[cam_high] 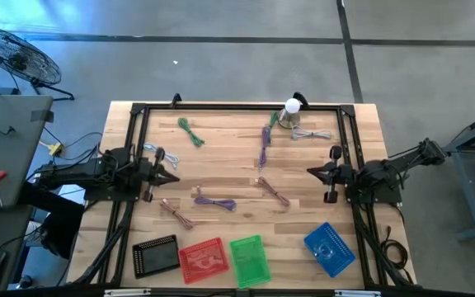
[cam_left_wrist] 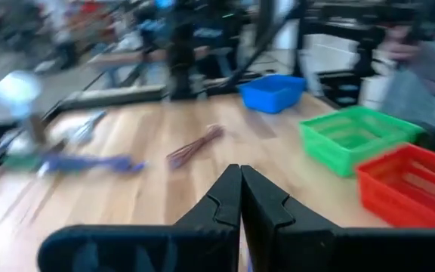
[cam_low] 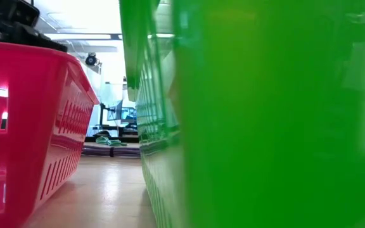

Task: Pick & Place USB Port
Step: Put the pink USB charger into the red bin

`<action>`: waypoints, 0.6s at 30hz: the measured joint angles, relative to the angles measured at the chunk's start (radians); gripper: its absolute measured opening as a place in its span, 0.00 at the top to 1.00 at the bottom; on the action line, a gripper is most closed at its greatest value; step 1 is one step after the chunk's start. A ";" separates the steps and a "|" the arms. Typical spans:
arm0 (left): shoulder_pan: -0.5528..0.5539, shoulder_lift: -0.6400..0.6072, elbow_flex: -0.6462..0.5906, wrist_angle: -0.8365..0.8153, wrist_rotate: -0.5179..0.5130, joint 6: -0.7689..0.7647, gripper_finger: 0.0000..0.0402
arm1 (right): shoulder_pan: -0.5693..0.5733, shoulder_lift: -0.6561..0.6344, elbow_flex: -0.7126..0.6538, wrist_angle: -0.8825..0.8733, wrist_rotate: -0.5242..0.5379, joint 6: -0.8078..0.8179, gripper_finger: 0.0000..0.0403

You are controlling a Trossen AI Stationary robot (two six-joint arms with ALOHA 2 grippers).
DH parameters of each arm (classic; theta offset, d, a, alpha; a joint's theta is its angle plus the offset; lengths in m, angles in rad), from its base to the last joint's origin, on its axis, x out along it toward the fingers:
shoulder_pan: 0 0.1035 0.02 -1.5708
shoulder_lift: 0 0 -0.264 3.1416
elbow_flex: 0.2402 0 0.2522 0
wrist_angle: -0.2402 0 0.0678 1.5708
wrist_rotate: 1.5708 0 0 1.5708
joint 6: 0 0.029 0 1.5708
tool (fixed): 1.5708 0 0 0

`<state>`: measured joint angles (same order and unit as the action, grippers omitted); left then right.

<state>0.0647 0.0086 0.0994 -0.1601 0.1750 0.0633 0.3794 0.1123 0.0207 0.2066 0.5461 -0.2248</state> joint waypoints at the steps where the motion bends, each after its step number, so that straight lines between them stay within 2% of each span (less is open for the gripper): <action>1: 0.000 0.000 0.000 -0.004 -0.034 -0.029 1.00 | 0.000 0.001 0.012 0.000 0.019 -0.016 0.98; 4: 0.000 0.000 0.000 0.005 -0.105 -0.067 1.00 | 0.000 0.001 0.056 0.001 0.063 -0.067 0.94; 8: 0.000 0.002 0.000 0.038 -0.115 -0.065 0.93 | 0.000 0.031 0.136 -0.031 0.106 -0.080 0.82; 14: 0.000 0.005 0.000 0.072 -0.115 -0.140 0.71 | 0.000 0.136 0.294 -0.224 0.168 0.004 0.60; 18: 0.000 0.015 0.000 0.106 -0.115 -0.175 0.59 | 0.000 0.258 0.439 -0.419 0.184 0.113 0.52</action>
<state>0.0650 0.0239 0.0994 -0.0544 0.0601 -0.1114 0.3790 0.3702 0.4593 -0.2121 0.7306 -0.1119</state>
